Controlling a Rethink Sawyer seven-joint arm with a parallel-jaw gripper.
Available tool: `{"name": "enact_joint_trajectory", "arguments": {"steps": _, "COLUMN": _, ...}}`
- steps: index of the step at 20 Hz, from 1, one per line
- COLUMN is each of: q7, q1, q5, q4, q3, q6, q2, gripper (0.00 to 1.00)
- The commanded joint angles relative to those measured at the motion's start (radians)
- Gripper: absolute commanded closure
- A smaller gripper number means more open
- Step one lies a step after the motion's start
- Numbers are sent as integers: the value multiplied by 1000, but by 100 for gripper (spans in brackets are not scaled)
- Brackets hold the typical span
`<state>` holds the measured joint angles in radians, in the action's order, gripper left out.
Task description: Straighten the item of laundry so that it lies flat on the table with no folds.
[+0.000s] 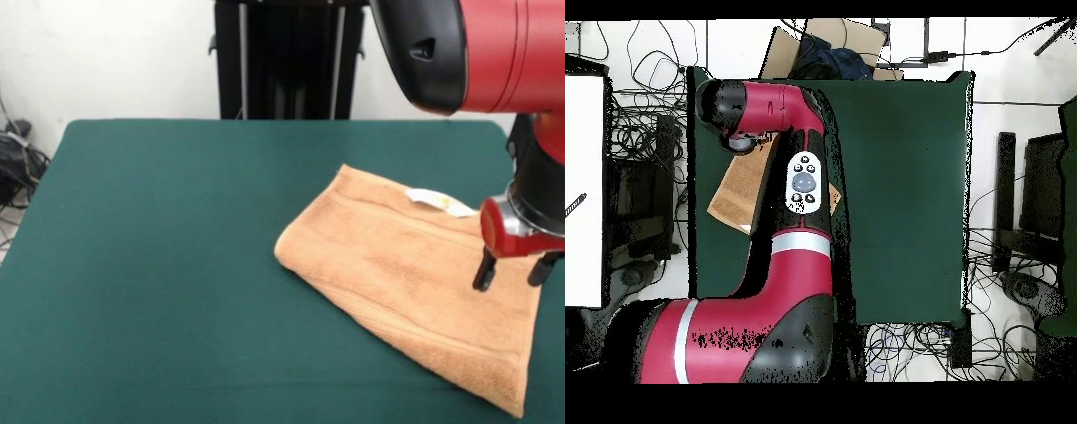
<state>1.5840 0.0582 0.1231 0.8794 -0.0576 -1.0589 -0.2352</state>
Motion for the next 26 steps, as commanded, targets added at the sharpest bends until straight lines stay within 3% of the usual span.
{"name": "enact_joint_trajectory", "arguments": {"steps": 1, "q7": 58, "q1": -20, "q5": -16, "q4": 216, "q3": 86, "q6": 149, "q2": -69, "gripper": 0}}
{"name": "enact_joint_trajectory", "arguments": {"steps": 6, "q7": 19, "q1": -60, "q5": -25, "q4": 334, "q3": 79, "q6": 162, "q2": -125, "gripper": 0}}
{"name": "enact_joint_trajectory", "arguments": {"steps": 11, "q7": 62, "q1": -71, "q5": -6, "q4": 405, "q3": 98, "q6": 243, "q2": -140, "gripper": 0}}
{"name": "enact_joint_trajectory", "arguments": {"steps": 18, "q7": -5, "q1": -123, "q5": -30, "q4": 425, "q3": 123, "q6": 264, "q2": -114, "gripper": 0}}
{"name": "enact_joint_trajectory", "arguments": {"steps": 26, "q7": 25, "q1": -157, "q5": -11, "q4": 496, "q3": 168, "q6": 352, "q2": -124, "gripper": 0}}
